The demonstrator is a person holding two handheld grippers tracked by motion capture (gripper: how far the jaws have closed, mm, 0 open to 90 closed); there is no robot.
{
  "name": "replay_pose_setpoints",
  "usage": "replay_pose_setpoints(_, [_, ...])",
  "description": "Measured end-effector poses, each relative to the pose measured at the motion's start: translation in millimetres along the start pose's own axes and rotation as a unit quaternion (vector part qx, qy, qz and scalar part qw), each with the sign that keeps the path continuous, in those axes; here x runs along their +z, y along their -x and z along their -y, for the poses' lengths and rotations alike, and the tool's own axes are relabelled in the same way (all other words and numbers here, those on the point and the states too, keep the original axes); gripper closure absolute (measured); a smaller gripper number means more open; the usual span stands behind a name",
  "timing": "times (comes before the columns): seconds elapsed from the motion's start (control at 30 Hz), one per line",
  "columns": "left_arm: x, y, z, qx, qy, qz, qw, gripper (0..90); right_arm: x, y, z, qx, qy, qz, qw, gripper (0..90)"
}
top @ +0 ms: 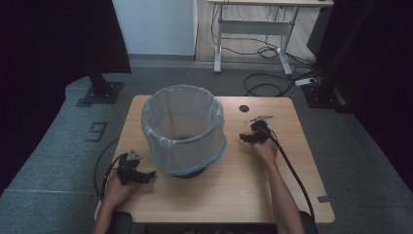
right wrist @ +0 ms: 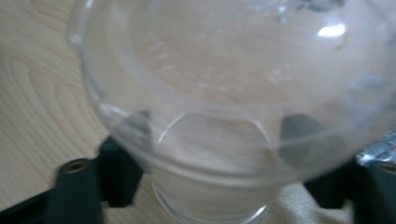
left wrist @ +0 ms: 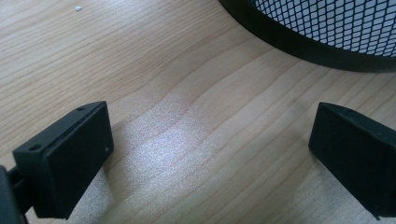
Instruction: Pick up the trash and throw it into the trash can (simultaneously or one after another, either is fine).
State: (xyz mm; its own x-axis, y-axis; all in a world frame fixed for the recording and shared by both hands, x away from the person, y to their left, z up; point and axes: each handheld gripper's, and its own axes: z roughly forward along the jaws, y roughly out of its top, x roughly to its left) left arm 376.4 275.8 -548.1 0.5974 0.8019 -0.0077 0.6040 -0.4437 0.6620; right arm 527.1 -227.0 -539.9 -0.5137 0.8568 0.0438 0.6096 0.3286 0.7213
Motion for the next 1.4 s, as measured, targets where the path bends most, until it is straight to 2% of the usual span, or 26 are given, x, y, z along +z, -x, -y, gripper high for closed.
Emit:
replay_pose_setpoints(0.27, [0.0, 0.0, 0.0, 0.000, 0.000, 0.000, 1.0000, 0.0, -6.6, -0.1, -2.6, -0.002, -0.002, 0.007, 1.0000, 30.5])
replay_pose_setpoints(0.37, [0.0, 0.0, 0.0, 0.000, 0.000, 0.000, 1.0000, 0.0, -11.8, 0.5, -5.0, 0.000, 0.004, -0.001, 1.0000, 30.6])
replay_pose_setpoints(0.53, [0.0, 0.1, 0.0, 0.000, 0.000, 0.000, 1.0000, 0.0, -18.5, 0.9, -7.1, 0.008, -0.002, -0.017, 0.9998, 30.6])
replay_pose_setpoints(0.87, [0.0, 0.0, 0.0, 0.000, 0.000, 0.000, 1.0000, 0.0, -35.7, -2.3, -15.2, -0.013, -0.008, -0.023, 0.9996, 30.7])
replay_pose_setpoints(1.03, [0.0, 0.1, 0.0, 0.000, 0.000, 0.000, 1.0000, 0.0, -46.5, -4.9, -22.1, -0.020, -0.009, -0.040, 0.9990, 30.6])
replay_pose_setpoints(1.3, [0.0, 0.1, 0.0, 0.000, 0.000, 0.000, 1.0000, 0.0, -62.0, -19.0, -35.0, -0.048, -0.012, -0.058, 0.9971, 30.4])
replay_pose_setpoints(1.4, [0.0, 0.1, 0.0, 0.000, 0.000, 0.000, 1.0000, 0.0, -66.5, -23.4, -38.6, -0.052, -0.015, -0.063, 0.9966, 30.3])
